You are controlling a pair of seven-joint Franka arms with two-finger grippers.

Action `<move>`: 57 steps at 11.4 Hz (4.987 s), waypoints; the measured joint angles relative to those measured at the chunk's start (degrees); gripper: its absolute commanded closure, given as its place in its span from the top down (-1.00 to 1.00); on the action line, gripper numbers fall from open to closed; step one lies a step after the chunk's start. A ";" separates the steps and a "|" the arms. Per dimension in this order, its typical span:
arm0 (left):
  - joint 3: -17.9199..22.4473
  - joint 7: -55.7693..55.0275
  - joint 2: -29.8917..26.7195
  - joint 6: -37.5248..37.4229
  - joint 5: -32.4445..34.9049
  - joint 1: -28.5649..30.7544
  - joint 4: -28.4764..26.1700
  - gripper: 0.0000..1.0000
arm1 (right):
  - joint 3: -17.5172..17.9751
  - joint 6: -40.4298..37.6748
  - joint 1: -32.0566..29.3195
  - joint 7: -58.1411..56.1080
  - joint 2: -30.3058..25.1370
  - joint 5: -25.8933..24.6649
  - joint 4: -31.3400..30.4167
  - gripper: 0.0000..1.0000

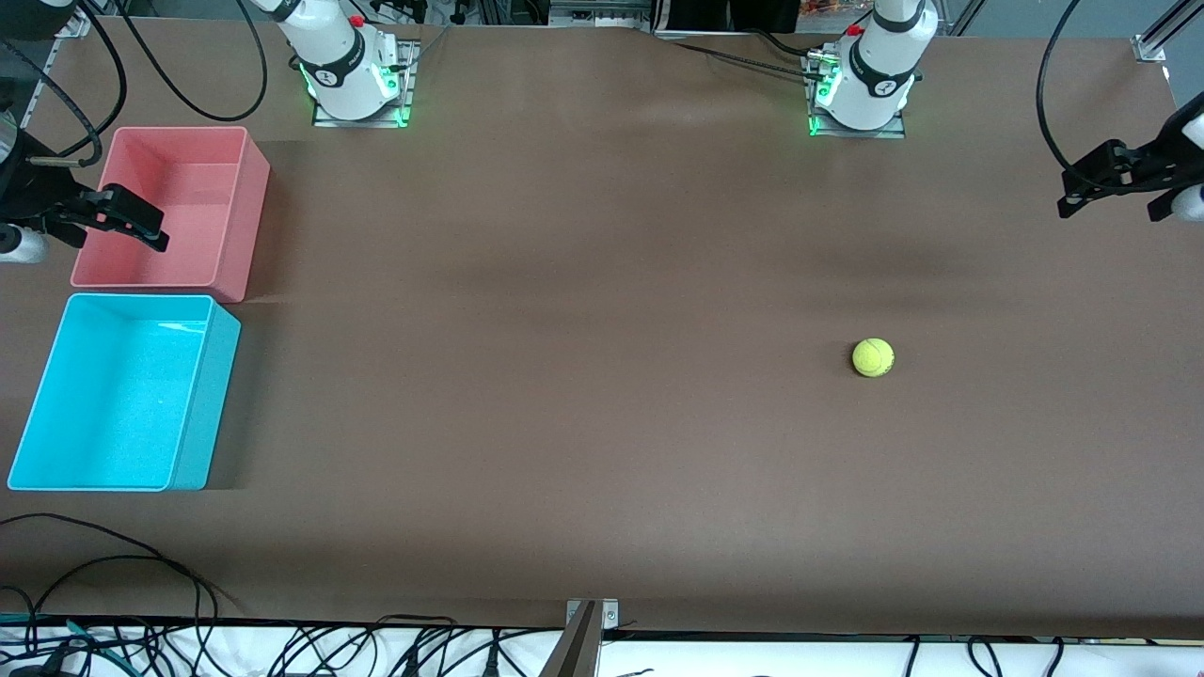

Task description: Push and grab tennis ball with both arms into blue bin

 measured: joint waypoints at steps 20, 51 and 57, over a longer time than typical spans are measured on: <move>0.08 0.00 0.63 -0.83 -0.67 2.49 0.00 1.00 | -2.50 3.94 -0.99 0.56 0.78 0.60 1.79 1.00; -0.90 0.00 0.63 -0.85 -0.67 2.35 0.19 1.00 | -2.69 8.85 -1.11 0.56 4.22 3.40 2.87 1.00; -0.90 0.00 0.63 -0.85 -0.67 2.35 0.19 1.00 | -2.70 9.02 -1.12 0.56 4.42 3.40 2.87 1.00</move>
